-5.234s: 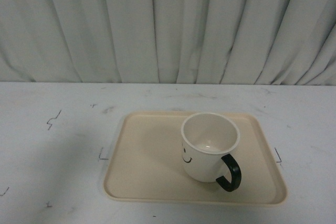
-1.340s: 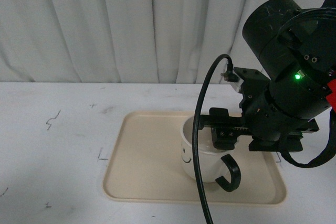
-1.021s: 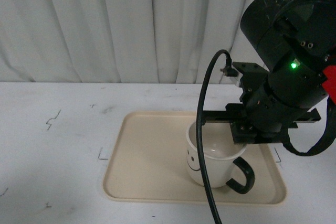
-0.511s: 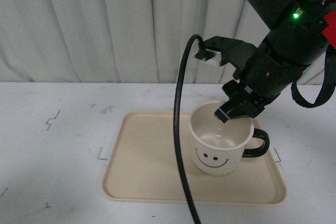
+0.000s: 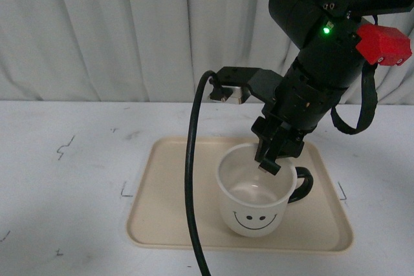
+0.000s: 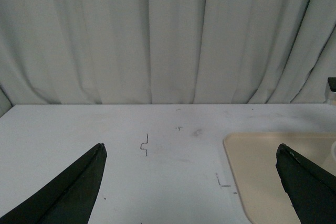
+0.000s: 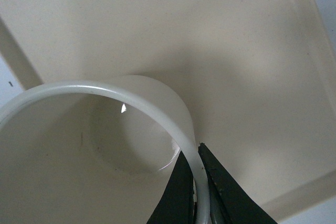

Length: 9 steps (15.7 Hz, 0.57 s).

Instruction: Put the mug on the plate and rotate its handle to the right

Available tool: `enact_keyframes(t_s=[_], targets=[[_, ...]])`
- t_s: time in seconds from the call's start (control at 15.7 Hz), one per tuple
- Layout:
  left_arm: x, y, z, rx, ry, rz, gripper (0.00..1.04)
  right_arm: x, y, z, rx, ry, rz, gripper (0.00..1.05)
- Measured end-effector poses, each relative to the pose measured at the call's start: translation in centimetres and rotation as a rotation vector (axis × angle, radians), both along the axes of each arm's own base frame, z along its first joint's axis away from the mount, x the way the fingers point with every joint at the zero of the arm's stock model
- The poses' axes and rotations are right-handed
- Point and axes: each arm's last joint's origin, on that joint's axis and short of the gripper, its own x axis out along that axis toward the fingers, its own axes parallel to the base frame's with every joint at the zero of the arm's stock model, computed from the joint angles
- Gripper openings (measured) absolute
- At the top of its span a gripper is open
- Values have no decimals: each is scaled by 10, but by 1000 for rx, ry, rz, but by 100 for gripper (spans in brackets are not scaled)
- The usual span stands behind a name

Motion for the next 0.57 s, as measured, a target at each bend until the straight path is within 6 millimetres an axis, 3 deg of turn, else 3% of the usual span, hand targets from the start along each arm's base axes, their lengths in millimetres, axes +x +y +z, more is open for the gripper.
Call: enact_keyframes(t_s=[0.38, 0.57], targets=[[0, 0, 0, 0, 0, 0, 98, 4, 11, -8, -15, 28, 8, 3], [0, 0, 0, 0, 0, 0, 98, 7, 10, -4, -40, 17, 25, 32]])
